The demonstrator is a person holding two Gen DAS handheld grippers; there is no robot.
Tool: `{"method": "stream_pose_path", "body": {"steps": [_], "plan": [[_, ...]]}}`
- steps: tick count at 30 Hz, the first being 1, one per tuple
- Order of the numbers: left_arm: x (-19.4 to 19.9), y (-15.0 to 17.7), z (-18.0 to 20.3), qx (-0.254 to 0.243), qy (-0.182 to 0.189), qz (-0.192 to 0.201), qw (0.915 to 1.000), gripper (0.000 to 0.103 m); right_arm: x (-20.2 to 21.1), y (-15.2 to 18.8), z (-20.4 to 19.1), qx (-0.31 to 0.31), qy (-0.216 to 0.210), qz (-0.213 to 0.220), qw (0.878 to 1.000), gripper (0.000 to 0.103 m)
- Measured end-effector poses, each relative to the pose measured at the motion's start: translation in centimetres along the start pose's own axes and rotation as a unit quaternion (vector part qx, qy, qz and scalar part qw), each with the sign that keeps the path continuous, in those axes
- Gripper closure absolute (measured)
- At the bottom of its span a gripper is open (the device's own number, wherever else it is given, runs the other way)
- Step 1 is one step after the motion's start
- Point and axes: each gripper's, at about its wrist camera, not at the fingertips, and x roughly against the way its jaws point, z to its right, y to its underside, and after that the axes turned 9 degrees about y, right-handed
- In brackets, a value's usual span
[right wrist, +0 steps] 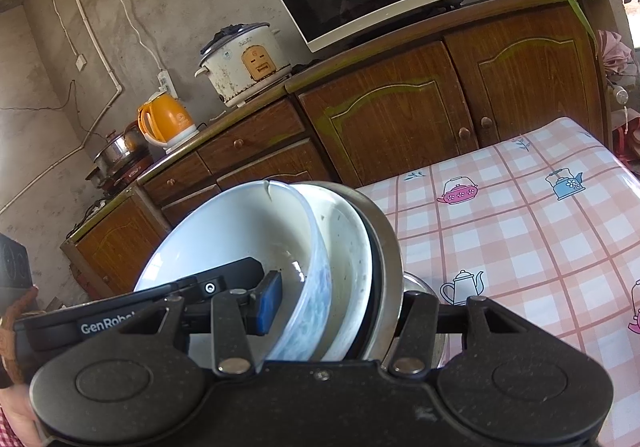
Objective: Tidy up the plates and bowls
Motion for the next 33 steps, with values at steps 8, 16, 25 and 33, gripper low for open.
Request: {"method": "stream_pose_path", "body": {"steps": [8,16,25,33], "plan": [[-1.2,0.1,-0.4,0.0,0.0,-0.007,1.0,0.047,-1.2,0.2,0.8,-0.004,0.001,-0.005,1.0,0.043],[-1.8,0.2,-0.7,0.005,0.002,-0.008,1.0,0.047,-1.8,0.0,0.9,-0.002,0.005,-0.007,1.0,0.043],[-2.9,0.4,-0.9,0.011,-0.006,-0.013,0.9998,0.047,-3.3,0.0,1.6,-0.002,0.001,-0.017,1.0,0.043],[-4.0,0.7,-1.8,0.017,-0.011,-0.023,0.9995,0.047,-4.7,0.2,2.2,-0.007,-0.001,-0.03,1.0,0.043]]}}
